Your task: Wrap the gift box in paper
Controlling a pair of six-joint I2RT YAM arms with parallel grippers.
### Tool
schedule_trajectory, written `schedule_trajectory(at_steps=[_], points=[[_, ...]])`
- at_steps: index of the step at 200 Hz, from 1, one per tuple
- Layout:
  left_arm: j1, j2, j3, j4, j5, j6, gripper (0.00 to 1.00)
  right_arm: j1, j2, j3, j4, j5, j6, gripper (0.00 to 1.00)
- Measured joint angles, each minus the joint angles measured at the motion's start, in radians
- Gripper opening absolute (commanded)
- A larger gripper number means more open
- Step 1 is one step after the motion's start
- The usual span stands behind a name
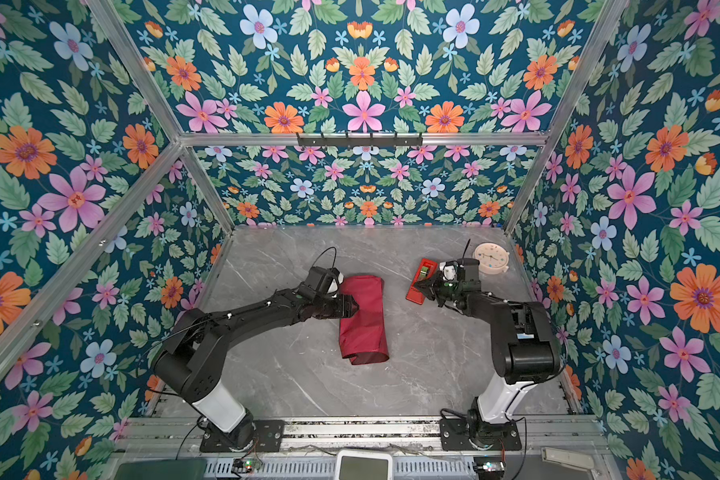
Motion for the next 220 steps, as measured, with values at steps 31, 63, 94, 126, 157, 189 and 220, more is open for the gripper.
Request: schedule_trajectory(at_steps=[31,63,94,126,157,189,220], points=[[0.0,0.0,0.0,0.0,0.0,0.0,0.73,0.008,-0.012,-0.015,0.002,-0.004,0.0,0.0],[0.0,0.0,0.0,0.0,0.0,0.0,0.73,0.018,-0.019,-0.029,0.002,0.002,0.003,0.0],[0.0,-0.001,-0.001,0.002,0.0,0.0,0.73,0.017,-0.033,-0.028,0.001,0.002,0.006,0.0],[0.0,-0.001,-0.003,0.005,0.0,0.0,0.73,0.019,-0.023,-0.033,-0.006,0.005,0.0,0.0],[0.0,-0.001,-0.005,0.007,0.0,0.0,0.73,0.03,-0.011,-0.051,-0.005,0.009,0.003,0.0],[0.0,0.0,-0.005,0.008,0.0,0.0,0.73,0.04,-0.008,-0.061,0.003,0.009,0.003,0.0],[0.0,0.001,-0.004,0.007,0.001,0.0,0.73,0.043,0.011,-0.074,0.016,0.016,0.002,0.0]])
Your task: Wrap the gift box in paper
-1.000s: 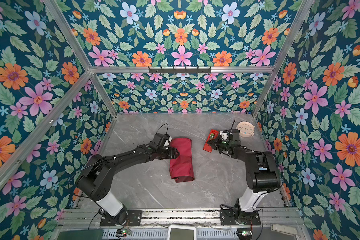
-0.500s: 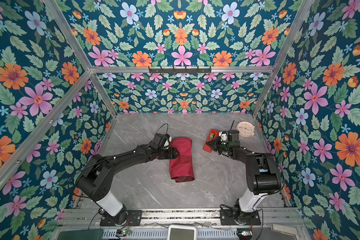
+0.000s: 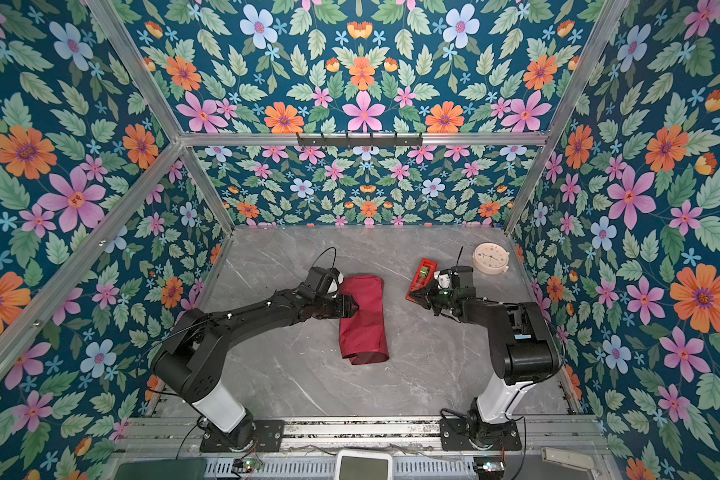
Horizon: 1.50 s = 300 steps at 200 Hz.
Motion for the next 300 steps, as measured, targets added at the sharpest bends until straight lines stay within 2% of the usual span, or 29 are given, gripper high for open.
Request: schedule_trajectory(at_steps=[109,211,300], points=[[0.0,0.0,-0.005,0.007,0.002,0.0,0.73,0.003,0.042,-0.01,0.001,0.024,-0.042,0.0],[0.0,-0.003,-0.014,0.02,0.003,0.0,0.73,-0.021,0.064,0.012,-0.095,0.098,-0.107,0.0],[0.001,0.003,-0.012,0.019,0.005,0.0,0.73,-0.042,0.032,0.019,-0.166,0.105,-0.175,0.0]])
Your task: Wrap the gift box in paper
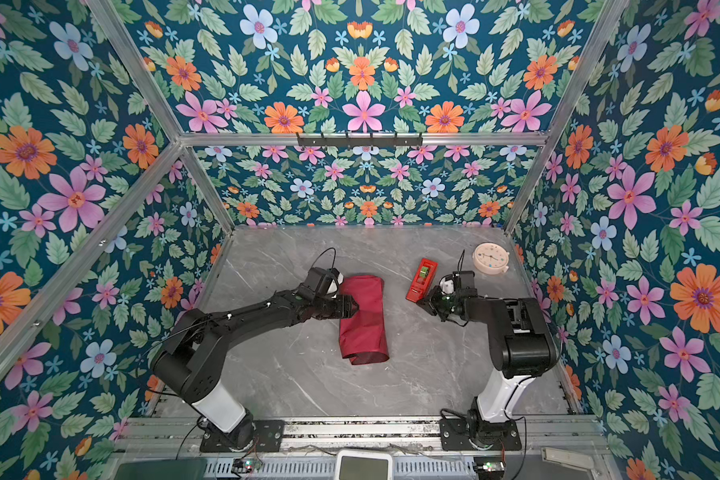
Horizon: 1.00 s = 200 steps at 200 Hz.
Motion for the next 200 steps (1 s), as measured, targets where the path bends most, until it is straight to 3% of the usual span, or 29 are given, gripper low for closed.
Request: schedule_trajectory(at_steps=[75,99,129,200], points=[[0.0,0.0,-0.003,0.004,0.006,0.0,0.73,-0.021,-0.197,-0.016,-0.159,0.056,-0.138,0.0],[0.0,0.002,-0.003,0.005,0.006,0.0,0.73,-0.021,-0.226,0.013,-0.201,0.075,-0.166,0.21],[0.0,0.002,-0.002,0.004,0.007,0.0,0.73,-0.021,-0.213,0.063,-0.22,0.069,-0.169,0.36],[0.0,0.003,0.0,0.002,0.008,0.0,0.73,-0.022,-0.061,0.155,-0.137,0.036,-0.085,0.41]])
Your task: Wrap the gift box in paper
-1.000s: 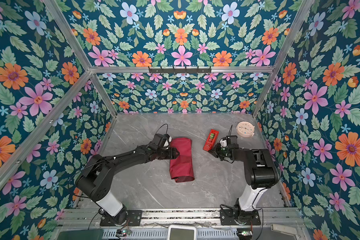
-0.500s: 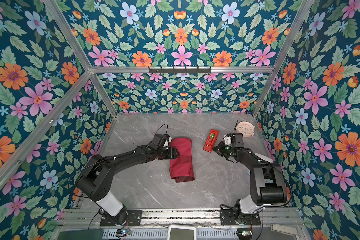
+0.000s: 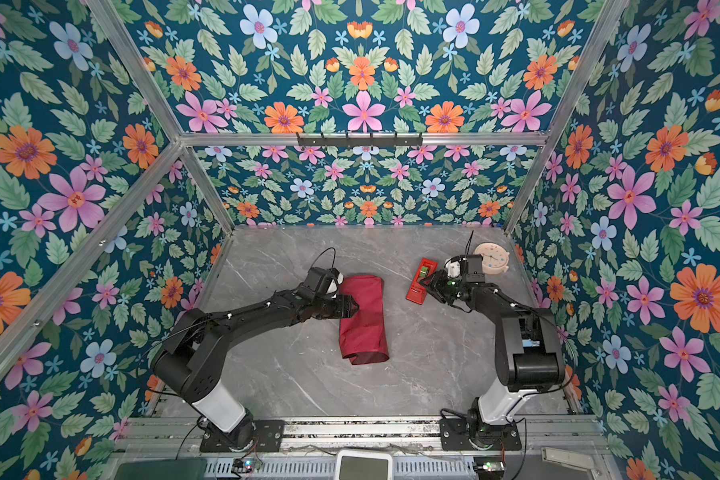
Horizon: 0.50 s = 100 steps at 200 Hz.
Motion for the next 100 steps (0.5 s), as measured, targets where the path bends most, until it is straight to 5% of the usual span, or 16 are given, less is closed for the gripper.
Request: schedule_trajectory(at_steps=[100], points=[[0.0,-0.002,0.0,0.0,0.0,0.0,0.73,-0.005,0.116,0.03,0.124,-0.044,0.122,0.32]])
